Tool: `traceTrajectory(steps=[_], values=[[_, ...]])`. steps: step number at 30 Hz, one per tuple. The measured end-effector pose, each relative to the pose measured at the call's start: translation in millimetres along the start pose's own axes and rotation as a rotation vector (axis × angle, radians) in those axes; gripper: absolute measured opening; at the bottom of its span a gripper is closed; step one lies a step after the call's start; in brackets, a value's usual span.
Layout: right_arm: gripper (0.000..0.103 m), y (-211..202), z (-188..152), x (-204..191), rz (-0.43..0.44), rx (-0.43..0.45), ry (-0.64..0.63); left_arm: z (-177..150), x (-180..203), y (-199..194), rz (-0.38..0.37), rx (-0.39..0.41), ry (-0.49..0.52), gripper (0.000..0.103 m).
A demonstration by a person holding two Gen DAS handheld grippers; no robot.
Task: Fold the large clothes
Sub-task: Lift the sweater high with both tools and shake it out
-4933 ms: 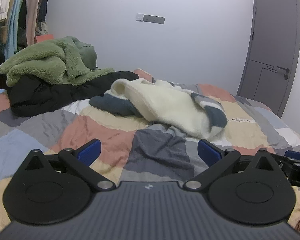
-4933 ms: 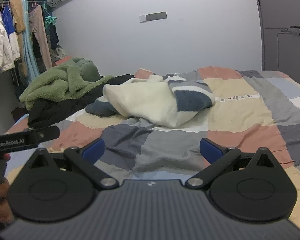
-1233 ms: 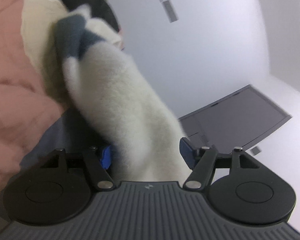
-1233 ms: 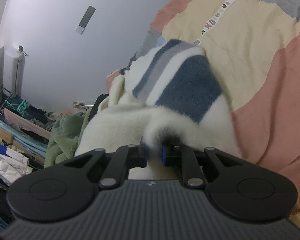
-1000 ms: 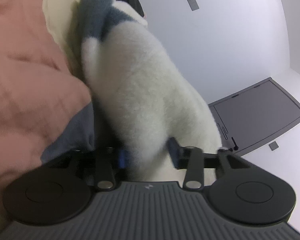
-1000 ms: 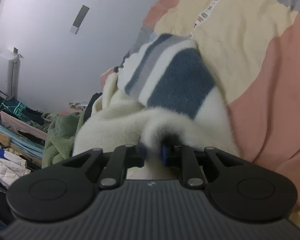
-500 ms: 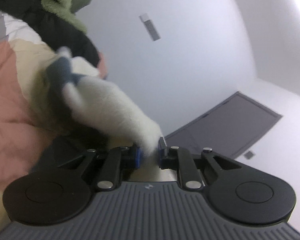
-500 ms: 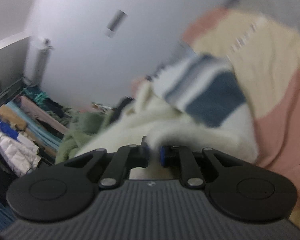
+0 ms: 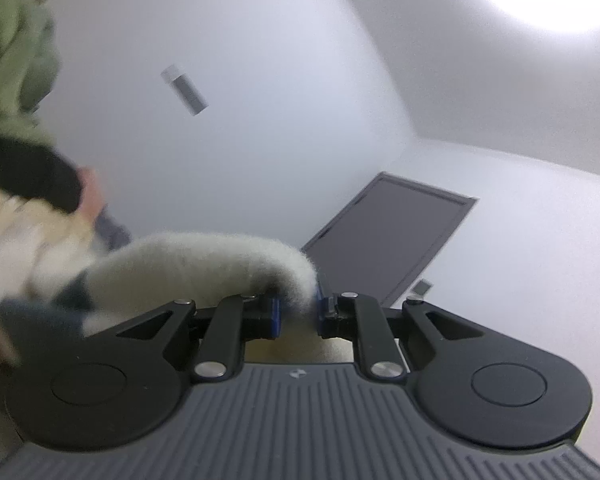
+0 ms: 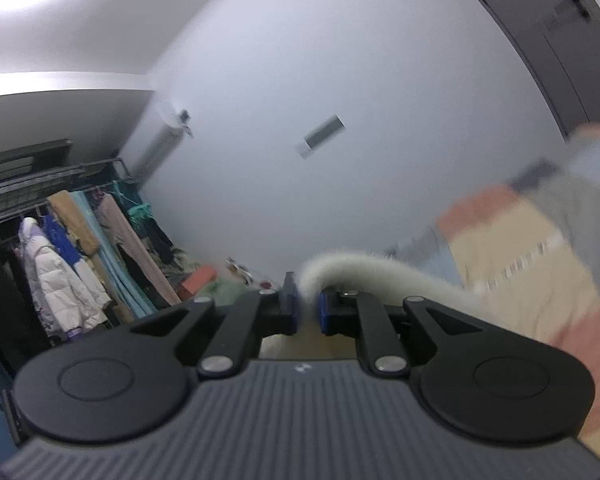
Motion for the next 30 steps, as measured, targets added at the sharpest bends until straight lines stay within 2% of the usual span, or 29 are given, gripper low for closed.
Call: traceTrajectory(steps=[5,10,15,18,20,22,27,30], values=[[0.013,-12,70,-64,0.079,0.051,-0.105,47,64,-25,-0.071,0.064,0.003,0.018],[0.013,-15,146,-119,0.121,0.143,-0.176,116,149,-34,-0.152,0.095,0.043,0.018],[0.013,-7,224,-158,0.168,0.236,-0.237,170,227,-34,-0.199,0.123,0.110,0.018],[0.013,4,255,-167,0.167,0.270,-0.281,193,256,-21,-0.196,0.130,0.163,0.019],[0.013,23,262,-159,0.141,0.250,-0.282,200,258,-5,-0.171,0.122,0.176,0.019],[0.013,47,254,-139,0.096,0.197,-0.270,199,245,17,-0.137,0.104,0.182,0.019],[0.014,97,195,-61,-0.003,0.060,-0.216,152,157,86,-0.016,0.036,0.162,0.019],[0.014,128,155,-14,-0.046,0.012,-0.195,120,103,118,0.056,-0.001,0.181,0.019]])
Point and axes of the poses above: each gripper's, at about its wrist camera, not at the fingertips, and y roughly the way its jaws point, x to its right, z to its top, the point moved 10 cm from there along y, roughly the way its jaws point, and after that the axes turned 9 degrees about z, right-handed, at the moved point
